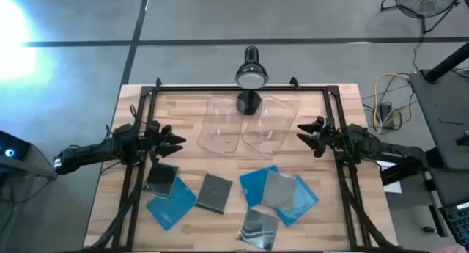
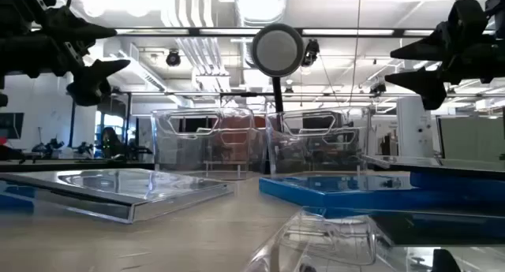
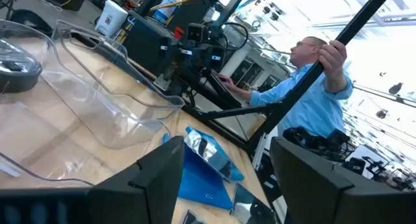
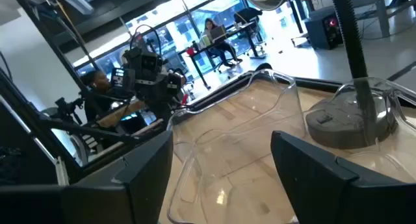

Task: Pick & place jewel cases by type

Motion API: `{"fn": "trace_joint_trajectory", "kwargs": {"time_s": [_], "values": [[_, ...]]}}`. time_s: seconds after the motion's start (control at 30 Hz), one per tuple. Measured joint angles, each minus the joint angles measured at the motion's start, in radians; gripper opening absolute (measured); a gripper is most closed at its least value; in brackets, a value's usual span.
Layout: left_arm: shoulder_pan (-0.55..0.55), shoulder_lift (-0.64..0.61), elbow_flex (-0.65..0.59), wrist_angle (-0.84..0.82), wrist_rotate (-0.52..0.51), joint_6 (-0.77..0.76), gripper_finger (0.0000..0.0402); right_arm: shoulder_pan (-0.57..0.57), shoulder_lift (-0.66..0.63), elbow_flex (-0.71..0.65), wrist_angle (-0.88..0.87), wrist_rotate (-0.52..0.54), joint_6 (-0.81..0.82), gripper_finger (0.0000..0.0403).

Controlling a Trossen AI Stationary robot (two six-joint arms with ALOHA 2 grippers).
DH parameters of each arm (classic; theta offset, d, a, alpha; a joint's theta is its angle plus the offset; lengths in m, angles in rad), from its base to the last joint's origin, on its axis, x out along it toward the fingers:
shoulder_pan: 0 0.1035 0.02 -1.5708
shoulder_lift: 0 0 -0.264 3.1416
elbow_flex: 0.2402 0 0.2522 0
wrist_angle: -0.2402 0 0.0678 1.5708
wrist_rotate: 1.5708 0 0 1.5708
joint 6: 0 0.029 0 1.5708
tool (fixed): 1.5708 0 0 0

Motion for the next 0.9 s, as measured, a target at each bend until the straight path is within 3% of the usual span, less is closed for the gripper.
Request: {"fn": "trace_joint_trajectory", "kwargs": {"time_s": [0.9], "values": [[0.0, 0.0, 0.0, 0.0, 0.0, 0.0, 0.0213, 0.0, 0.0, 0.0, 0.0, 0.0, 0.0, 0.0254]]}}
